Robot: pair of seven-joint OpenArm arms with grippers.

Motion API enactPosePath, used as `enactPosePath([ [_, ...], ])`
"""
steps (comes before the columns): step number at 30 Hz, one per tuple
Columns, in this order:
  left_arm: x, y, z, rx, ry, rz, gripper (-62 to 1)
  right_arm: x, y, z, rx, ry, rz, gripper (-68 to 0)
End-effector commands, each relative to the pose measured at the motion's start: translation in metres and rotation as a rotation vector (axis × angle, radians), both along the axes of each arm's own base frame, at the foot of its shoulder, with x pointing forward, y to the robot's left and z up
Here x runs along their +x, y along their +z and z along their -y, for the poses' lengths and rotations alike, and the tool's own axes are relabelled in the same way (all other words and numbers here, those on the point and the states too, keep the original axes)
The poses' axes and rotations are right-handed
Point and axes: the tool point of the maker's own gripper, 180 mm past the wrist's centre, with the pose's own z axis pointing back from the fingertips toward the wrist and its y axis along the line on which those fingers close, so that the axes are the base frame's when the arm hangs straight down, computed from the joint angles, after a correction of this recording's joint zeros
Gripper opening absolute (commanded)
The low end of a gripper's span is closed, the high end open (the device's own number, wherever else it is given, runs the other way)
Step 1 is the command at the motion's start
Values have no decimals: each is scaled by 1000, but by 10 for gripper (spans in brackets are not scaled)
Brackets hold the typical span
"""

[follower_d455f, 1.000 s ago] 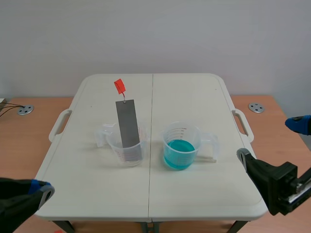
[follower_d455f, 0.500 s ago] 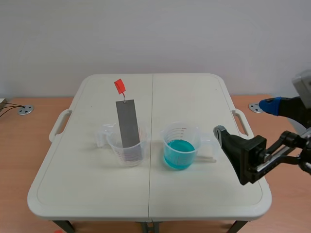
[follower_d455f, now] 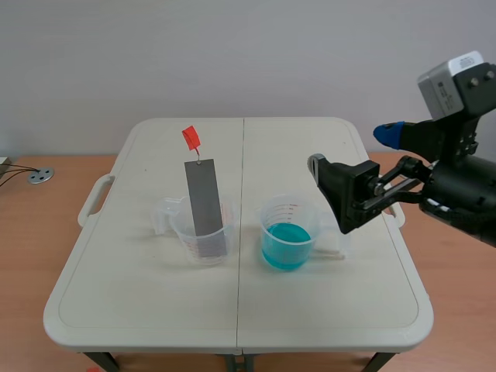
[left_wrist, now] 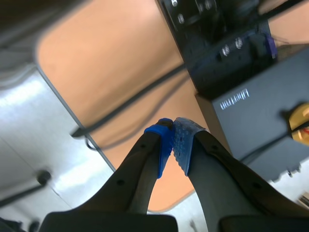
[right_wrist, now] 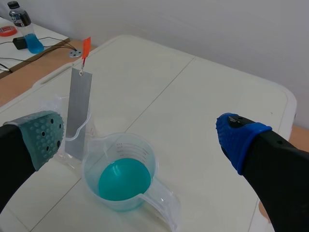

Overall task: Hold the metal plate by the orange handle, dip it into the blue solution, take it out and point at it, then put the plate back in the beaker on the left.
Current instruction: 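Lift the metal plate out of the left beaker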

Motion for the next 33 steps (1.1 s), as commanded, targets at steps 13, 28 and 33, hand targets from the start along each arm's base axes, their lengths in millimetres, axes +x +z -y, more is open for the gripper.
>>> enactPosePath([
  [13, 10, -42, 5, -18, -6, 4, -585, 41, 3, -58, 108, 80, -15, -12],
  [28, 9, -57, 4, -10, 6, -17, -585, 82, -2, -107, 188, 148, -69, -12],
  [33, 2, -60, 0, 1, 10, -36, -585, 92, -1, -123, 181, 177, -91, -12],
])
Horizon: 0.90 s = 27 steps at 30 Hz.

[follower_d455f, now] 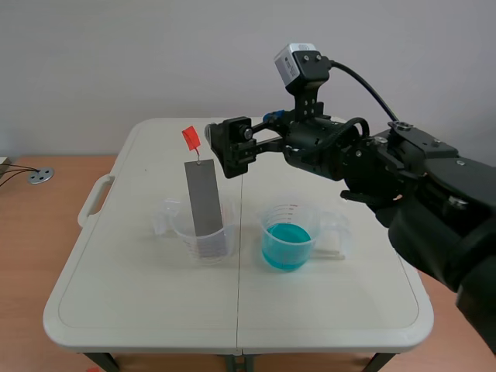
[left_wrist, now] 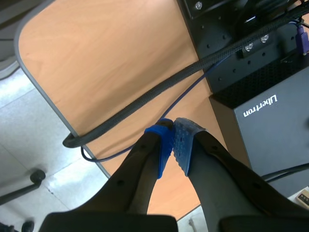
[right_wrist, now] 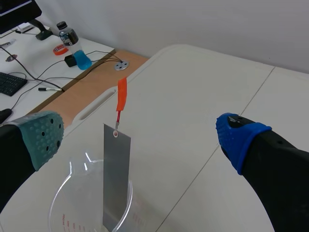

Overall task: Hold the metal plate by the orange handle, dip it into the blue solution, take it out and point at it, then put the plate back in the beaker on the left.
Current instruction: 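Lift the metal plate out of the left beaker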

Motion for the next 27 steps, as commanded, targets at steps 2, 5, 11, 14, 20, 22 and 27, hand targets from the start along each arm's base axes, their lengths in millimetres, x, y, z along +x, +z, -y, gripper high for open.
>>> enactPosePath([
  [2, -10, 0, 3, -10, 4, -22, -585, 11, 20, -11, 23, 23, 34, -12],
  [5, -13, -1, 0, -4, 7, -32, -585, 18, 18, -18, 23, 28, 10, -12],
  [11, -15, -2, -1, -2, 8, -37, -585, 26, 18, -38, 17, 59, -24, -12],
  [14, -15, -2, -1, -2, 8, -36, -585, 28, 17, -50, 8, 89, -45, -12],
  [20, -15, -2, -1, -2, 8, -36, -585, 32, 1, -68, -18, 117, -129, -12],
  [22, -15, -2, -1, -2, 8, -36, -585, 32, -2, -73, -17, 131, -146, -12],
  [27, -15, -2, -1, -1, 8, -36, -585, 33, -5, -84, -41, 162, -156, -12],
])
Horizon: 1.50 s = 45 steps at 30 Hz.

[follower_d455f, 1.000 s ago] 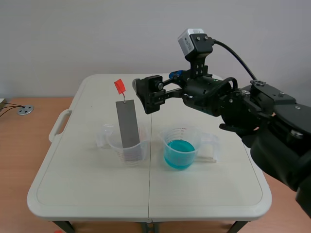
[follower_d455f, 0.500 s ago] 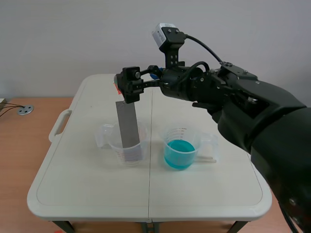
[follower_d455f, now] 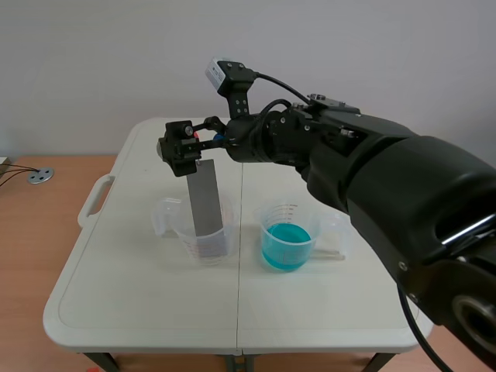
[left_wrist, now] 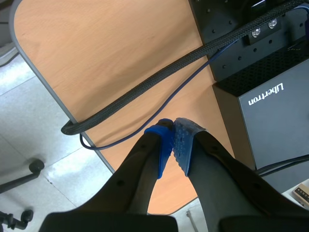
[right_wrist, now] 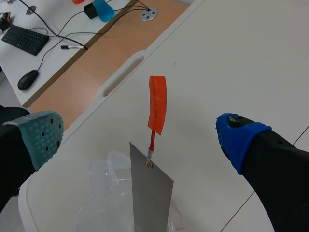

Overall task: Hold the metal plate by the orange handle, dip it into the blue solution, take it out and point at it, then put the plate back in the beaker on the left.
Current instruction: 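Lift the metal plate out of the left beaker, then move the plate over the blue solution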

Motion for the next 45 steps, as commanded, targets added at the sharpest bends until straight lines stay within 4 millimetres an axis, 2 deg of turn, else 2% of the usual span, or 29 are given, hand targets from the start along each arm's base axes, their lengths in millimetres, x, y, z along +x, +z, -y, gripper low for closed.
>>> enactPosePath([
  [1, -4, 2, 6, -18, 2, -7, -585, 11, 31, -13, 35, 20, 67, -12],
  [9, -4, 2, 6, -20, 2, -3, -585, 12, 32, -21, 31, 33, 61, -17],
  [22, 3, 1, 6, -18, 3, 10, -585, 8, 33, -24, 34, 64, 60, -267],
  [39, 3, 1, 6, -18, 3, 10, -585, 7, 31, -24, 34, 64, 48, -450],
  [45, 3, 1, 6, -19, 2, 10, -585, 8, 32, -24, 39, 62, 53, -557],
])
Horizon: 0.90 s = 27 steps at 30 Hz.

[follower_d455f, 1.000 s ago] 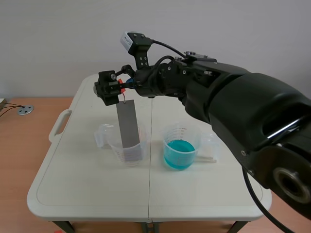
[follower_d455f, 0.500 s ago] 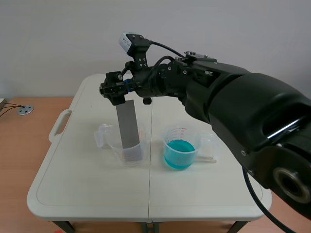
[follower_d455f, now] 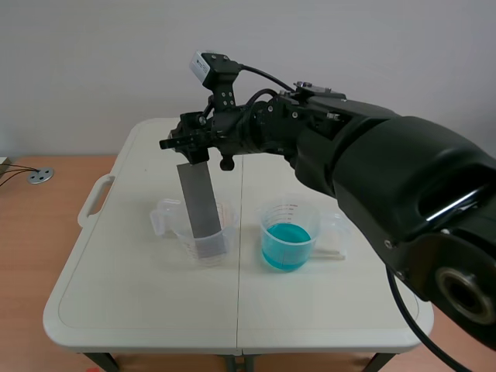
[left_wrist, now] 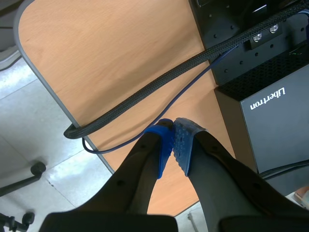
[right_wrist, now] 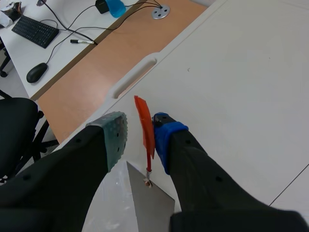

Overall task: Hold the metal plate by the orange handle, dip it into the blue solution, take it out and point at it, then put the plate back in the beaker on the left.
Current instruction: 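Move the plate over the blue solution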

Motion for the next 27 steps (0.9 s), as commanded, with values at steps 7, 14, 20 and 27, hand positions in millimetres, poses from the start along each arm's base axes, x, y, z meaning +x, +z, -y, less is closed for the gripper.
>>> enactPosePath([
  [7, -2, 2, 6, -19, 2, -2, -585, 8, 23, -6, 37, 6, 48, -664],
  [14, -2, 2, 6, -19, 2, -2, -585, 5, 24, -8, 42, 24, 50, -664],
  [20, -2, 2, 6, -19, 2, -2, -585, -10, 29, -17, 90, 110, 65, -664],
  [27, -2, 2, 6, -19, 2, -1, -585, -23, 32, -20, 145, 159, 79, -664],
])
